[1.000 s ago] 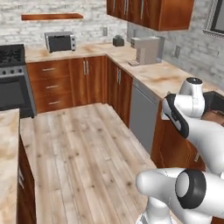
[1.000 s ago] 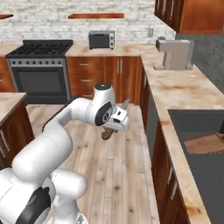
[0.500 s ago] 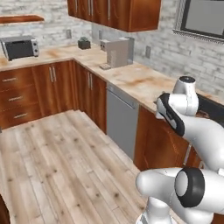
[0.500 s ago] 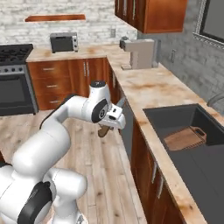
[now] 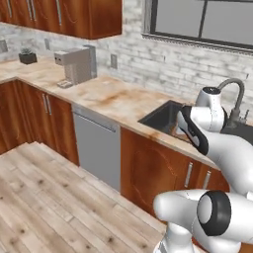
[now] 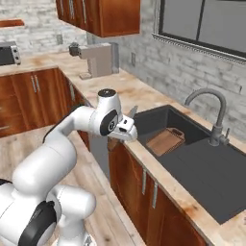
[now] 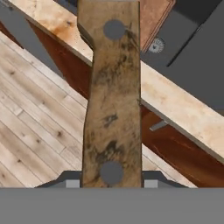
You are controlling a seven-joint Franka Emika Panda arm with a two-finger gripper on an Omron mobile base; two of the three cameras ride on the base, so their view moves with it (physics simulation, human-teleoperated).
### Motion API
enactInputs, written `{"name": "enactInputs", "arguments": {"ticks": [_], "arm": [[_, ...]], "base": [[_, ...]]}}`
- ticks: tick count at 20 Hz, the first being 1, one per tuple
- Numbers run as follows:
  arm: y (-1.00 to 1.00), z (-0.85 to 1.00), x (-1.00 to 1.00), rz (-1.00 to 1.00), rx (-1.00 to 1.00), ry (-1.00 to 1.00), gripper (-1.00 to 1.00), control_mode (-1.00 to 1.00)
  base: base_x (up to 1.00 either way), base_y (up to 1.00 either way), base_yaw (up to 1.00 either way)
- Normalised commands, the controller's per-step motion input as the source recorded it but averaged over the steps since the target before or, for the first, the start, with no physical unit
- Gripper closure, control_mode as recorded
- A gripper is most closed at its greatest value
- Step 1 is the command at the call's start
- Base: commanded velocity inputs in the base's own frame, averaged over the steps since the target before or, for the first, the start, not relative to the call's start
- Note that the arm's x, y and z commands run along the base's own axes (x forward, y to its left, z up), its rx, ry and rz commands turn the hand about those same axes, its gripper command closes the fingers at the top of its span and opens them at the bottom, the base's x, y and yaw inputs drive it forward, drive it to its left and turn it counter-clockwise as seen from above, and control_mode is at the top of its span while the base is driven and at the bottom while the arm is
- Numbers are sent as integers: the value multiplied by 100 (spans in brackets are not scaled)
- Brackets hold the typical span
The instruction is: Move the cutting board and knife to the sink. Then move spray from the cabinet to the counter.
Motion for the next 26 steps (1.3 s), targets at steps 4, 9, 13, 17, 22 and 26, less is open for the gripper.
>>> {"name": "enactInputs", "arguments": {"ticks": [4, 9, 13, 17, 22, 26], "arm": [[0, 0, 0, 0, 0, 0, 100, 100], [0, 0, 0, 0, 0, 0, 100, 100], [0, 0, 0, 0, 0, 0, 100, 100], [0, 0, 0, 0, 0, 0, 100, 100], [0, 0, 0, 0, 0, 0, 100, 100], [0, 0, 0, 0, 0, 0, 100, 100]], "base": [[58, 36, -51], [63, 40, -44], [59, 44, -41], [57, 41, -47], [54, 41, -50], [60, 44, -40]]}}
